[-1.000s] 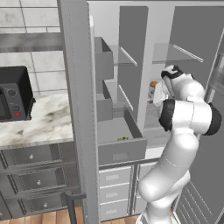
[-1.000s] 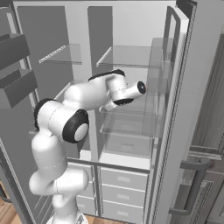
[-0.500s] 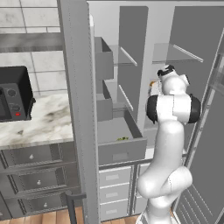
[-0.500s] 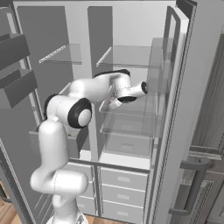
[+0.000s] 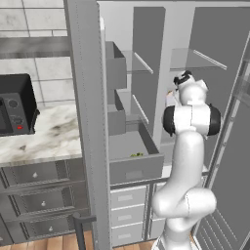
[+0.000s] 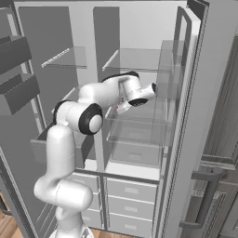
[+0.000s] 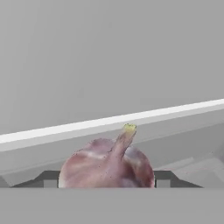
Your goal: Take the broccoli and garlic from the fridge shelf and place them in the freezer drawer to begin freezing them.
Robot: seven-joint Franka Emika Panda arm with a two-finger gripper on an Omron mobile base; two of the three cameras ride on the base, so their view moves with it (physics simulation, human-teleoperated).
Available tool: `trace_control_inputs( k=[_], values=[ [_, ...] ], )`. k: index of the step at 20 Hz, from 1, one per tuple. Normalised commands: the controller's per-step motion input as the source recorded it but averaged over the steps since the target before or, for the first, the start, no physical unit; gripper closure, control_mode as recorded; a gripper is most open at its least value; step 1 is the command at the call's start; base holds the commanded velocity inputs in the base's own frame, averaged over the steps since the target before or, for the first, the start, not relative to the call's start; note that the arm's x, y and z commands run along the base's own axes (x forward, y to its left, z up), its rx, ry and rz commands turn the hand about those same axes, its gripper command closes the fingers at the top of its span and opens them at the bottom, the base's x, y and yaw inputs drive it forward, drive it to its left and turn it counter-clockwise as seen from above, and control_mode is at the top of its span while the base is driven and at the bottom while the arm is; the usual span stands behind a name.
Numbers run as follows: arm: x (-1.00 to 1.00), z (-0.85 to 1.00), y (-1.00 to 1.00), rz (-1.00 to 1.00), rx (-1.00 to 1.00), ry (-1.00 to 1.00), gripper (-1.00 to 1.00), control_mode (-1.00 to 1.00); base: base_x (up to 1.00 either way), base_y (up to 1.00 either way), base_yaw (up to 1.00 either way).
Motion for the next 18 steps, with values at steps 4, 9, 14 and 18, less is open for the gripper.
trace_control_inputs(
  k=[4, 9, 14, 18],
  values=[
    [-0.61, -0.03, 0.42, 0.00, 0.00, -0.09, 1.00, -1.00, 0.00, 0.00, 0.00],
    [-0.77, -0.02, 0.15, -0.02, 0.00, -0.01, 1.00, -1.00, 0.00, 0.00, 0.00],
    [-0.94, 0.12, 0.05, -0.07, 0.00, 0.00, 1.00, -1.00, 0.00, 0.00, 0.00],
    [-0.78, 0.12, 0.18, -0.08, -0.04, 0.05, 1.00, -1.00, 0.00, 0.00, 0.00]
  ],
)
